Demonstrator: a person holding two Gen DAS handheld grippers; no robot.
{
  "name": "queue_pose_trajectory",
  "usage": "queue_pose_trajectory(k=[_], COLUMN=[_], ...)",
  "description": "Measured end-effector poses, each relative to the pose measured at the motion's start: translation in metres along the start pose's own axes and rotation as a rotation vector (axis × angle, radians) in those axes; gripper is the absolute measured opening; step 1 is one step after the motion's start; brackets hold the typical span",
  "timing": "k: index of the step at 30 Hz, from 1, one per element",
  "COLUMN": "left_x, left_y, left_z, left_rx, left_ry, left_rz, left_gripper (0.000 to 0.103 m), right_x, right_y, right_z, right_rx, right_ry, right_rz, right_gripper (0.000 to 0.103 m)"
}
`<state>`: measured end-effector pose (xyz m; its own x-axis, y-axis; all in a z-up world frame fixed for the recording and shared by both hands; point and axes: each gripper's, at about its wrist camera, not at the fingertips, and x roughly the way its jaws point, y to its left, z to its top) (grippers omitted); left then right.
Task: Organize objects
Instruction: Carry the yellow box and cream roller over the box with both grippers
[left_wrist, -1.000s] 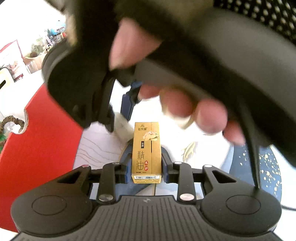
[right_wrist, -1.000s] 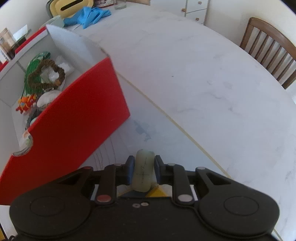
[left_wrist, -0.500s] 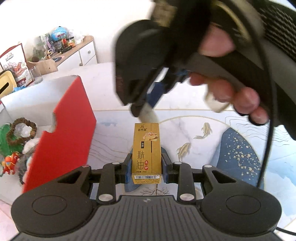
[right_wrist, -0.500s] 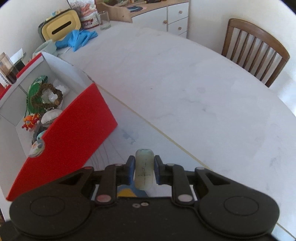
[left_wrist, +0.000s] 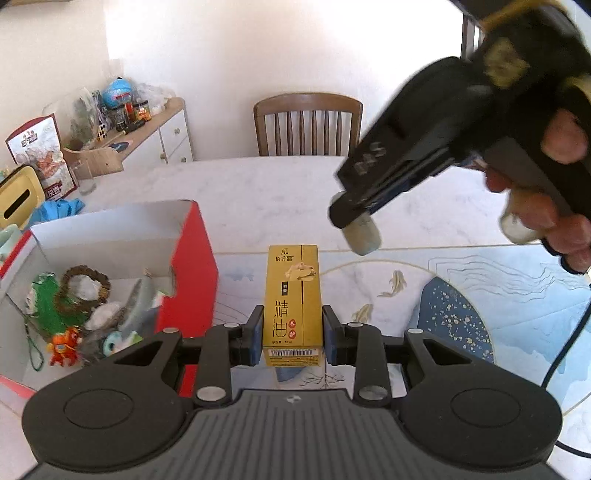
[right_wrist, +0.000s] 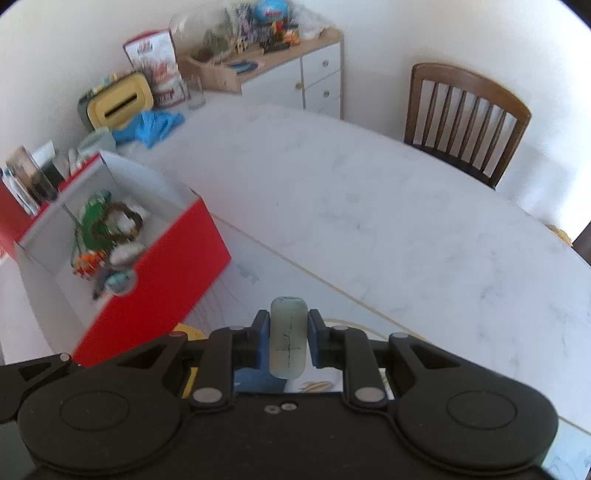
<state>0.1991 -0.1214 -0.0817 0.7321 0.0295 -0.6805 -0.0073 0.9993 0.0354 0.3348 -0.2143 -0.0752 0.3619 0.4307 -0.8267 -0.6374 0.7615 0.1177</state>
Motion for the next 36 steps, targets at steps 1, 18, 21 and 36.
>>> queue_pose_trajectory(k=[1,18,21,36], left_x=[-0.004,-0.05,-0.054,-0.047], left_y=[0.003,0.08,0.101,0.207], left_z=[0.001,0.01,0.009,0.003], left_rx=[-0.003,-0.052,-0.055,-0.043], left_ry=[-0.003,-0.062,-0.063,-0.026], left_rz=[-0.002,0.009,0.022,0.026], left_gripper=[0.03,0.03,0.03,0.03], right_x=[-0.006,-0.059,-0.057,-0.023], right_y=[0.002,0.059,0.077,0.144], right_z=[-0.001,-0.008,-0.005,0.02], right_rx=[0.003,0.034,0.032,0.051], right_ry=[-0.014,-0.12,-0.128,-0.129], right_rz=[-0.002,0.027,0.031,0.047], right_gripper=[0.02,0.02,0.02,0.02])
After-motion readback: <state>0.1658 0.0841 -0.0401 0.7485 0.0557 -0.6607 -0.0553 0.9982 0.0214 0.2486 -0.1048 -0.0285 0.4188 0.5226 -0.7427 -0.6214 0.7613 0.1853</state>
